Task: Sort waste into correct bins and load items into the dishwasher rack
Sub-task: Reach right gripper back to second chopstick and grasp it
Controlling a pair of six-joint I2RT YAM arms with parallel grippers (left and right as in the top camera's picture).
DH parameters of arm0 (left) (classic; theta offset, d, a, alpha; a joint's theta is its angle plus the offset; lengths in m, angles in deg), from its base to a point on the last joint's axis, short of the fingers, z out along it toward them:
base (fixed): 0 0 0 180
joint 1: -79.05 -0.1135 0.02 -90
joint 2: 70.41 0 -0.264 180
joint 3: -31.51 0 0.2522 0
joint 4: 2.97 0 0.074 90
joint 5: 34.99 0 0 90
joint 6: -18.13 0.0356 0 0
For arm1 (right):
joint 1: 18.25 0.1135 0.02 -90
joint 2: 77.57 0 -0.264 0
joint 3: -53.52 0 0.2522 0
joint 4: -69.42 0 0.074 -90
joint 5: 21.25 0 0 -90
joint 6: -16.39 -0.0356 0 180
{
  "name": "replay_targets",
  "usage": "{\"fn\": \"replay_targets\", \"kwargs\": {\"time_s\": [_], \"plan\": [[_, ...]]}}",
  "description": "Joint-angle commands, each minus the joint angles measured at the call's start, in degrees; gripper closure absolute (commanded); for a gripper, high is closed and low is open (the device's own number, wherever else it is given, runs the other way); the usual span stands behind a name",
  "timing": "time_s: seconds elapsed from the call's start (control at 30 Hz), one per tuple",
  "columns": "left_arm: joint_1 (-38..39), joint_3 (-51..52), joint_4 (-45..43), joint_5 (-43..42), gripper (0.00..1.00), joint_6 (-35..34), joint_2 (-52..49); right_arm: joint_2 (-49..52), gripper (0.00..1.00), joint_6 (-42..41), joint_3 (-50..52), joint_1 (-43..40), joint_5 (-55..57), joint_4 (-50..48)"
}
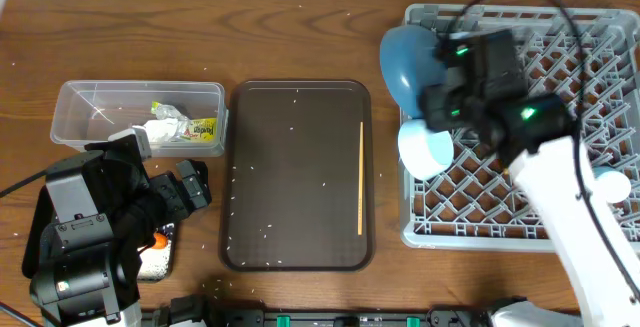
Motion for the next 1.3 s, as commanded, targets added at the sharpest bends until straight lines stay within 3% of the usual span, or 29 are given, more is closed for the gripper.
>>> {"fn": "replay_targets", "kwargs": {"time_s": [0.0,0.2,0.4,0.5,0.6,0.77,1.07,1.2,1.27], "plan": [[0.2,-1.2,0.0,-0.7,0.02,1.0,0.0,1.0,0.65,-14.1,0.1,8.7,2.0,0.8],[0.2,-1.2,0.0,-0.7,0.02,1.0,0.0,8.4,0.57,-31.4,2.5,20.4,14.4,1.1],[0.2,-1.2,0.0,-0.7,0.02,1.0,0.0,19.0,0.63,-36.6,2.6,24.8,13.2,-0.9],[0.2,-1.2,0.0,-0.7,0.02,1.0,0.0,23.6,0.53,-39.5,2.6,24.9,14.7,-1.4],[0.2,-1.2,0.0,-0.7,0.02,1.0,0.0,27.2,0.51,-39.9,2.6,24.1,16.1,-2.5],[0.2,-1.2,0.0,-0.7,0.02,1.0,0.0,31.6,0.57,-39.9,2.6,21.8,12.8,-4.6],[0.2,-1.2,0.0,-0.7,0.02,1.0,0.0,33.5,0.58,-39.9,2.6,17.8,7.7,-4.7],[0.2,-1.2,0.0,-0.7,0.02,1.0,0.0,33.5,0.82,-39.5,2.7,17.6,5.7,-4.6],[0.2,-1.2,0.0,-0.7,0.02,1.0,0.0,33.6,0.82,-39.5,2.8,17.9,5.7,-4.7]]}}
